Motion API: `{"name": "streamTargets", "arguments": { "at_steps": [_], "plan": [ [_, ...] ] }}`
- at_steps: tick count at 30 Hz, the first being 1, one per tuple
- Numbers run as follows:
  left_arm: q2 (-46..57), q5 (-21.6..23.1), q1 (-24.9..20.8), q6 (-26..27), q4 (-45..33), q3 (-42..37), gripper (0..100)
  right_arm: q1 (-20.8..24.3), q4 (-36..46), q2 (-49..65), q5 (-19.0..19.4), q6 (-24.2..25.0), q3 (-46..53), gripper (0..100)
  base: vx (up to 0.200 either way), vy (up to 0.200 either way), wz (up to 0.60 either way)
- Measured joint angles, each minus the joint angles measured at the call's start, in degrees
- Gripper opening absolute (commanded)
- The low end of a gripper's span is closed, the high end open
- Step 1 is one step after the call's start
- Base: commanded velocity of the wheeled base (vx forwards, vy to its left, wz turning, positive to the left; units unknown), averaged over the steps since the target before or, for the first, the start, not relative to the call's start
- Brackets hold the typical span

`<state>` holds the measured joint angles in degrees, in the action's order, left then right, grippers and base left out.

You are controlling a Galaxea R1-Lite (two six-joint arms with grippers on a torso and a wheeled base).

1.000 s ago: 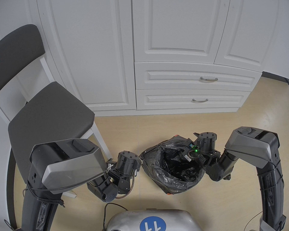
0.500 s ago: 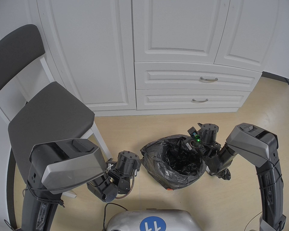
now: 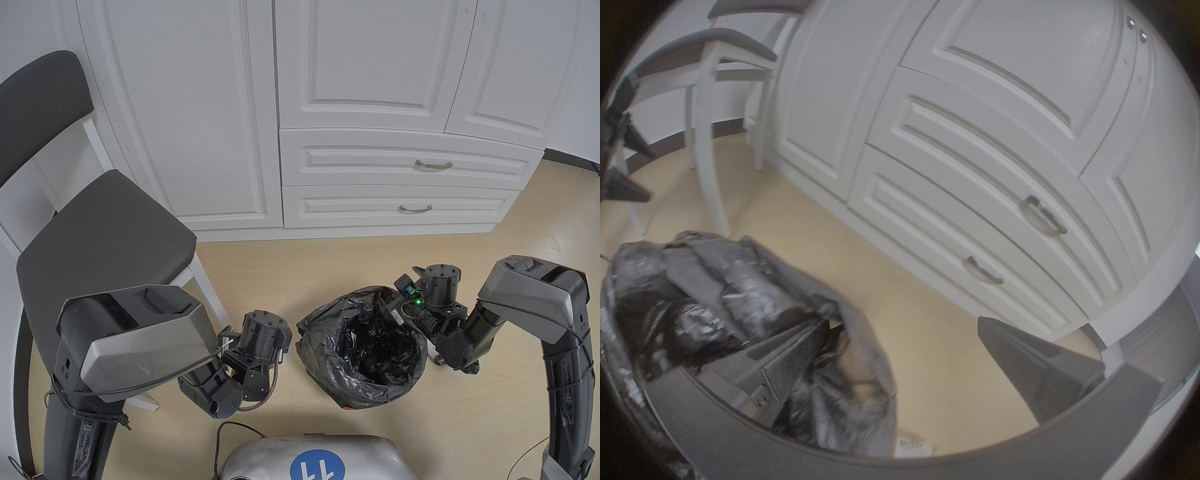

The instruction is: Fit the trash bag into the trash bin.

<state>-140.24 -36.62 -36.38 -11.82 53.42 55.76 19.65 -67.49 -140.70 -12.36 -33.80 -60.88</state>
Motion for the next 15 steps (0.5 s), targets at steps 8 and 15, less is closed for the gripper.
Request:
{"name": "streamTargets", "arguments": {
  "at_steps": [8,15],
  "plan": [
    [1.24,-0.90,-0.17,0.12,0.01,-0.67,100,1.60,0.02,10.22,3.78,-0.05,12.29,100,0.000,0.000,0.00],
    [2.06,-1.06,-0.50,0.09,0.09,-1.40,100,0.13,2.86,12.51,4.32,0.44,10.89,100,0.000,0.000,0.00]
  ]
}}
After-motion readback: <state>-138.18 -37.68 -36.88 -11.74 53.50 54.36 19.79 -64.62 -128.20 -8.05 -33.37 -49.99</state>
